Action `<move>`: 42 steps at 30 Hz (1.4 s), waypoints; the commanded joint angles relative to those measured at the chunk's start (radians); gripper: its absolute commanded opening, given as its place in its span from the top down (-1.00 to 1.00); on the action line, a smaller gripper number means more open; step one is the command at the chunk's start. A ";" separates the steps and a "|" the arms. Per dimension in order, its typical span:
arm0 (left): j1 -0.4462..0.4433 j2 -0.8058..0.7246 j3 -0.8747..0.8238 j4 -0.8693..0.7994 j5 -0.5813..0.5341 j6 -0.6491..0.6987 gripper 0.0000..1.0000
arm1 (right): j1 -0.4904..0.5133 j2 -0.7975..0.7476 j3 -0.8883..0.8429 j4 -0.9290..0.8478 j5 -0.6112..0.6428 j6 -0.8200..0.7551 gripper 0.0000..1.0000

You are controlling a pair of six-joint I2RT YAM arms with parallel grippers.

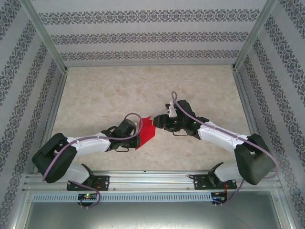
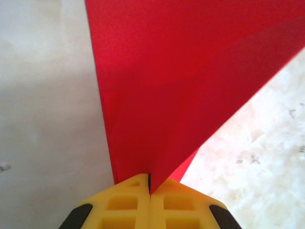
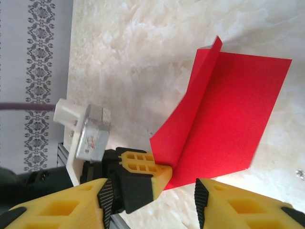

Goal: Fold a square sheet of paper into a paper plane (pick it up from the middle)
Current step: Fourth fold the wing at the center of the table.

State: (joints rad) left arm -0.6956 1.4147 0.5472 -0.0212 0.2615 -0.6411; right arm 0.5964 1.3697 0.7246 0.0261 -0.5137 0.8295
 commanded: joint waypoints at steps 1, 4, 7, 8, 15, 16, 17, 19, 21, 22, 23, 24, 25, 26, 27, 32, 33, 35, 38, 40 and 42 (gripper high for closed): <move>0.042 -0.003 -0.015 0.092 0.176 -0.008 0.94 | 0.020 -0.001 -0.013 0.012 0.010 -0.036 0.05; 0.067 0.022 -0.015 0.106 0.226 -0.010 0.95 | 0.058 0.038 0.011 0.016 0.013 -0.043 0.28; 0.098 0.046 -0.020 0.130 0.272 -0.026 0.94 | 0.100 0.093 0.037 0.035 0.022 -0.040 0.46; 0.111 0.056 -0.020 0.138 0.298 -0.031 0.94 | 0.114 0.112 0.044 0.049 0.024 -0.033 0.53; 0.159 0.095 -0.045 0.173 0.344 -0.074 0.94 | 0.139 0.247 0.074 0.189 -0.014 0.034 0.72; 0.163 0.104 -0.047 0.184 0.352 -0.083 0.94 | 0.137 0.269 0.084 0.197 -0.021 0.039 0.72; 0.166 0.114 -0.050 0.192 0.359 -0.091 0.94 | 0.140 0.291 0.096 0.211 -0.036 0.043 0.72; 0.171 0.118 -0.058 0.204 0.364 -0.104 0.95 | 0.137 0.325 0.116 0.205 -0.034 0.052 0.74; 0.176 0.122 -0.060 0.205 0.372 -0.105 0.95 | 0.133 0.350 0.118 0.227 -0.034 0.068 0.74; 0.183 0.126 -0.058 0.201 0.382 -0.107 0.95 | 0.131 0.364 0.120 0.246 -0.037 0.076 0.74; 0.189 0.126 -0.060 0.199 0.386 -0.113 0.95 | 0.131 0.379 0.126 0.250 -0.039 0.081 0.74; 0.194 0.123 -0.066 0.203 0.388 -0.119 0.95 | 0.130 0.392 0.132 0.249 -0.039 0.084 0.74; 0.200 0.120 -0.076 0.217 0.393 -0.126 0.95 | 0.129 0.405 0.132 0.260 -0.040 0.087 0.74; 0.209 0.121 -0.084 0.226 0.400 -0.132 0.95 | 0.127 0.416 0.130 0.276 -0.042 0.093 0.74; 0.218 0.122 -0.087 0.225 0.407 -0.136 0.95 | 0.123 0.425 0.129 0.283 -0.042 0.099 0.73; 0.245 0.132 -0.085 0.219 0.436 -0.137 0.95 | 0.100 0.457 0.113 0.338 -0.043 0.127 0.74; 0.246 0.135 -0.080 0.215 0.443 -0.136 0.95 | 0.099 0.464 0.116 0.338 -0.048 0.129 0.74; 0.249 0.146 -0.064 0.198 0.459 -0.127 0.95 | 0.096 0.474 0.120 0.336 -0.048 0.130 0.73; 0.254 0.157 -0.042 0.160 0.467 -0.114 0.95 | 0.092 0.471 0.119 0.339 -0.055 0.127 0.72; 0.254 0.170 -0.028 0.146 0.491 -0.101 0.95 | 0.093 0.458 0.118 0.342 -0.065 0.125 0.71; 0.258 0.177 -0.020 0.138 0.495 -0.100 0.95 | 0.099 0.449 0.113 0.361 -0.091 0.124 0.70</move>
State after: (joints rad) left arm -0.4557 1.5681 0.5049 0.1650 0.7322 -0.7639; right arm 0.6937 1.8297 0.8341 0.3416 -0.5617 0.9482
